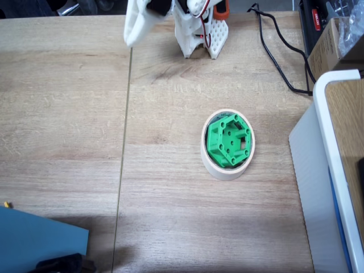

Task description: Grasp a component and put it in the bin.

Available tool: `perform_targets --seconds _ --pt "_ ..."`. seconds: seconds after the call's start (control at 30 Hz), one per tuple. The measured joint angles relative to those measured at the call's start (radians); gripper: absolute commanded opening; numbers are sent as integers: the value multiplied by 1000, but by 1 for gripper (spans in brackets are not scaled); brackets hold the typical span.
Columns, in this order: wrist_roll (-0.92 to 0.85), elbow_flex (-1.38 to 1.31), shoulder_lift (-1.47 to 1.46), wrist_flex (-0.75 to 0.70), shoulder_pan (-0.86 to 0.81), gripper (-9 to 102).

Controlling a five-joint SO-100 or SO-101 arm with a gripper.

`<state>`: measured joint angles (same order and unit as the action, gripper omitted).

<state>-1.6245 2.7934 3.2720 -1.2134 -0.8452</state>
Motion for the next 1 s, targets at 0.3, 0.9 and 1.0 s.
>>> perform_targets --seconds 0.3,0.9,1.0 --pt "0 281 9 273 2 0" --pt "0 365 100 -66 2 0" --pt "0 365 100 -118 2 0"
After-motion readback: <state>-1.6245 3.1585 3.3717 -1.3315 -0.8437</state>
